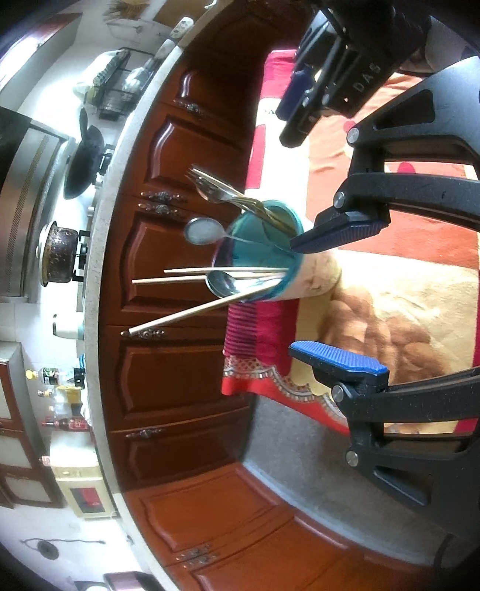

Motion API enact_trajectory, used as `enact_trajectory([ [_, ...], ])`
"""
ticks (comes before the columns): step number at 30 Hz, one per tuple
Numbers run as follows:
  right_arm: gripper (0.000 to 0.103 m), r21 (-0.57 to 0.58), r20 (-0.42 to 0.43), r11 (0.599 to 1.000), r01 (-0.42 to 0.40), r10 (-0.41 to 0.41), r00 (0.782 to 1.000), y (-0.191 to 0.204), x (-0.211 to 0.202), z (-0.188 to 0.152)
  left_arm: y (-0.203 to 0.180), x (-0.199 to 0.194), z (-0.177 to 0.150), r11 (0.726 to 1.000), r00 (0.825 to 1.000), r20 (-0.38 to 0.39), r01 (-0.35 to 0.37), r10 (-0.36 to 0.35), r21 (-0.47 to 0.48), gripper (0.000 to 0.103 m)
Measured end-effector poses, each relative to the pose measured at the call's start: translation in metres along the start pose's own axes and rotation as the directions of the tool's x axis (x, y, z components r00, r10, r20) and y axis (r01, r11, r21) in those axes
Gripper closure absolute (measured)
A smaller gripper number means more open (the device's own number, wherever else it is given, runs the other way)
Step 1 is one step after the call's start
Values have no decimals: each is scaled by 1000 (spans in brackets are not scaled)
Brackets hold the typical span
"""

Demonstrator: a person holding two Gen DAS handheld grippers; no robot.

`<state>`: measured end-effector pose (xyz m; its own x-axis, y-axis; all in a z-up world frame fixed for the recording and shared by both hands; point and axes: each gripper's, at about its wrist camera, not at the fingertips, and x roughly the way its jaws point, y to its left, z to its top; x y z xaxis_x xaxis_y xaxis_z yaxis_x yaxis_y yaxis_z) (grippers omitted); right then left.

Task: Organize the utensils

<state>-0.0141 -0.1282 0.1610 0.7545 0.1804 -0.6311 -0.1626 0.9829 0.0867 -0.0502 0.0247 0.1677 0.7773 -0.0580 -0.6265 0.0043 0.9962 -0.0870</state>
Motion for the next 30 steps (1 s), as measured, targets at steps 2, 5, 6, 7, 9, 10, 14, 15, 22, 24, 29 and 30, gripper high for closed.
enact_trajectory([
  [2, 65, 8, -2, 1000, 12, -12, 1000, 0, -4, -1, 0, -3, -2, 1000, 1000, 1, -7, 7, 1, 54],
  [5, 64, 15, 7, 999, 33, -33, 999, 1, -12, -3, -2, -11, -4, 1000, 1000, 21, -22, 22, -1, 54],
  [6, 63, 19, 11, 999, 32, -32, 999, 1, -14, -3, -3, -13, -4, 1000, 999, 26, -26, 26, 1, 54],
  [7, 63, 19, 11, 999, 31, -31, 999, 1, -16, -3, -4, -16, -3, 1000, 999, 31, -31, 30, 3, 54],
  [9, 63, 17, 13, 999, 33, -33, 999, 2, -20, -3, -6, -21, -3, 999, 998, 43, -38, 38, 6, 54],
  [10, 63, 15, 16, 999, 37, -37, 999, 2, -23, -3, -7, -22, -3, 999, 998, 45, -39, 39, 6, 54],
  [14, 63, 17, 29, 999, 41, -42, 999, 2, -31, -1, -10, -29, -1, 999, 997, 54, -47, 46, 6, 54],
  [15, 63, 17, 32, 999, 42, -42, 999, 3, -33, 0, -11, -30, 0, 999, 997, 56, -50, 49, 8, 54],
  [22, 61, 0, 51, 998, 60, -60, 997, 8, -42, 2, -15, -41, 0, 997, 994, 73, -78, 77, 17, 54],
  [24, 61, -2, 53, 998, 61, -61, 997, 10, -44, 2, -15, -42, 0, 997, 994, 72, -81, 80, 13, 54],
  [29, 61, -6, 65, 998, 69, -69, 995, 14, -50, 2, -15, -47, -1, 996, 994, 76, -85, 84, 14, 54],
  [30, 61, -8, 67, 997, 71, -70, 995, 14, -51, 3, -15, -47, -2, 996, 994, 77, -85, 84, 13, 54],
])
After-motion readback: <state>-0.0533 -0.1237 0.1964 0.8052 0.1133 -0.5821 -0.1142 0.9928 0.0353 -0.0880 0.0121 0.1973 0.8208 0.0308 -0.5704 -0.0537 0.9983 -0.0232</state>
